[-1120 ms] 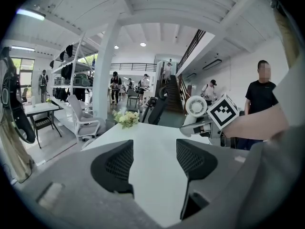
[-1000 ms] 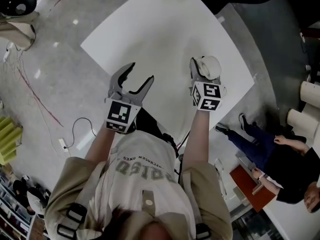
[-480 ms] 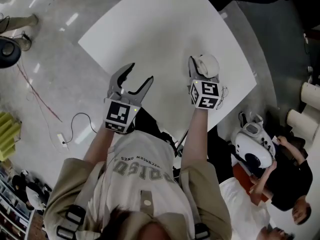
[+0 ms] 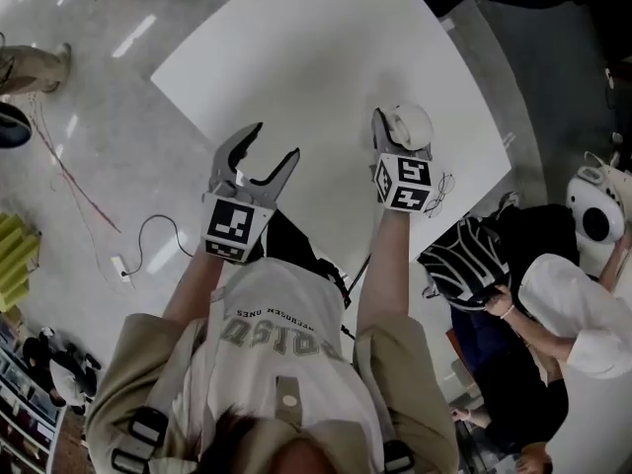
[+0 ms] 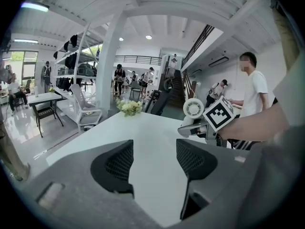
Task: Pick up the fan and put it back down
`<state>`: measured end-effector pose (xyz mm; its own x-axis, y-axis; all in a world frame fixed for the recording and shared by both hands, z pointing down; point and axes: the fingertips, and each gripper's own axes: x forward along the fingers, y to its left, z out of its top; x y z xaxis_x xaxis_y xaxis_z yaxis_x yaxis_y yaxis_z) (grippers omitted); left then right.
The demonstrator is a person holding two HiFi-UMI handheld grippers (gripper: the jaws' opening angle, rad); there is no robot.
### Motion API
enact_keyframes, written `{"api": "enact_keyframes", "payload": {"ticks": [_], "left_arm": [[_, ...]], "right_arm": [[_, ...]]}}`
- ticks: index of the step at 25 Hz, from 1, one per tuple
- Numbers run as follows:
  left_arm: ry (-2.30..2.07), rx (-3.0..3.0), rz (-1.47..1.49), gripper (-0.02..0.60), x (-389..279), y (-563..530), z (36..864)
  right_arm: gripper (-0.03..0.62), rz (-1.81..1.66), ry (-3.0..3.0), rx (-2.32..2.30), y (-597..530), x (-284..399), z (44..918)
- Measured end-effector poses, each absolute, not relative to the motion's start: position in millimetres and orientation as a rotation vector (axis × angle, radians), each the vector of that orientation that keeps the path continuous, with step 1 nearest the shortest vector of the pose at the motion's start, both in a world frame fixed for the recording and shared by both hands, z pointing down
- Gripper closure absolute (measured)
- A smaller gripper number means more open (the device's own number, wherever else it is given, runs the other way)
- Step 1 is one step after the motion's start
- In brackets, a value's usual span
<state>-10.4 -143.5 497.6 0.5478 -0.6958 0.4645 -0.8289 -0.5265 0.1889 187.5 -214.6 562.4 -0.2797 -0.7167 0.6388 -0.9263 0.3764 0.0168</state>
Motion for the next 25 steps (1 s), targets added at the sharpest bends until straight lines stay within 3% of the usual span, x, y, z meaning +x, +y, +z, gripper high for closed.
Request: {"api": "enact_keyframes", "payload": {"ticks": [25], "left_arm": [[-1.260,2.303,0.531,0.288,-29.7,-145.1,539.2]], "right_arm": [[0.425,0.517,-2.026,1.392,-228.1,184.0,612.0]]}}
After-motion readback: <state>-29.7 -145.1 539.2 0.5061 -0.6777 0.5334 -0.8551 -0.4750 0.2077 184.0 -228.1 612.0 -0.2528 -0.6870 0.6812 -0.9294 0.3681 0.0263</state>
